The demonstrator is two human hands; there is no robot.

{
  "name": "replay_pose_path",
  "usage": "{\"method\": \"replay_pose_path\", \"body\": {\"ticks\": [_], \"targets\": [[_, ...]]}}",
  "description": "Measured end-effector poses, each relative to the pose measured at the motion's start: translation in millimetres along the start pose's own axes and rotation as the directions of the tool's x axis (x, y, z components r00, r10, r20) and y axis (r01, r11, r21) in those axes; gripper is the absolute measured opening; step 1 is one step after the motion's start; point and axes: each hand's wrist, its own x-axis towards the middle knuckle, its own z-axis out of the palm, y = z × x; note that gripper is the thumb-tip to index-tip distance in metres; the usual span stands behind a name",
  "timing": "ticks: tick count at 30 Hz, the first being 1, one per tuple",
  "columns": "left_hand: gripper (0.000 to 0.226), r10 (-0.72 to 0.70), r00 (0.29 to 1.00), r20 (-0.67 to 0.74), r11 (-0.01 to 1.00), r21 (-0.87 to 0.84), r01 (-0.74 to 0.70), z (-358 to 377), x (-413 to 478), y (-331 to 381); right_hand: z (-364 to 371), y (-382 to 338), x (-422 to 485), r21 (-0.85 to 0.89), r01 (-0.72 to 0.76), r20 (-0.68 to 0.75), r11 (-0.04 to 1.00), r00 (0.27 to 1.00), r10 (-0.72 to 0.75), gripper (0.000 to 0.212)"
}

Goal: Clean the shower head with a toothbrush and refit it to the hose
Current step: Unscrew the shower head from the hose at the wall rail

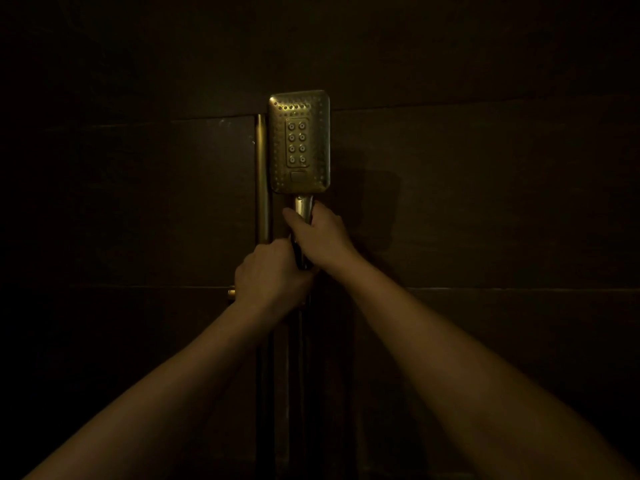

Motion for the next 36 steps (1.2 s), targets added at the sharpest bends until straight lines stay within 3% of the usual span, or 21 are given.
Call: {"method": "replay_pose_path", "body": {"ticks": [7, 10, 13, 17, 20, 23, 25, 30, 36], "targets": [[0.028, 0.076, 0.995, -0.064, 0.996, -0.048, -0.079, -4, 15, 13, -11, -20, 1, 0.117, -0.020, -0.117, 0.993, 0.993, 0.034, 0.025], [0.033, 0.137, 0.985, -0.106, 0.973, -0.172, -0.154, -6, 26, 27, -27, -33, 8, 0.149, 0.017, -0.157, 0.989, 0.988, 0.007, 0.016], [0.017, 0.120, 0.990, -0.076, 0.933, -0.331, -0.139, -2, 31, 37, -45, -35, 9, 0.176, 0.005, -0.134, 0.984, 0.991, 0.019, 0.014], [0.023, 0.112, 0.989, 0.096, 0.834, -0.549, -0.041, 19, 9, 33, -57, -22, -2, 0.218, -0.049, -0.083, 0.975, 0.994, 0.069, 0.019], [0.019, 0.132, 0.989, 0.064, 0.780, -0.623, -0.064, 25, 0, 31, -62, -17, -7, 0.298, -0.065, -0.082, 0.952, 0.992, 0.093, 0.020], [0.013, 0.144, 0.973, 0.182, 0.507, -0.858, 0.086, 24, -17, 35, -68, -17, -20, 0.305, -0.049, -0.092, 0.951, 0.993, 0.081, 0.019], [0.014, 0.164, 0.946, 0.279, 0.381, -0.902, 0.201, 26, -50, 19, -49, -22, -46, 0.250, -0.085, -0.074, 0.964, 0.991, 0.107, 0.019], [0.020, 0.090, 0.949, 0.301, 0.317, -0.912, 0.259, 32, -66, 21, -52, -26, -53, 0.189, -0.049, -0.059, 0.981, 0.996, 0.061, 0.018], [0.022, 0.122, 0.944, 0.307, 0.332, -0.909, 0.253, 29, -99, 9, -34, -24, -75, 0.229, -0.116, -0.064, 0.967, 0.989, 0.134, 0.018]]}}
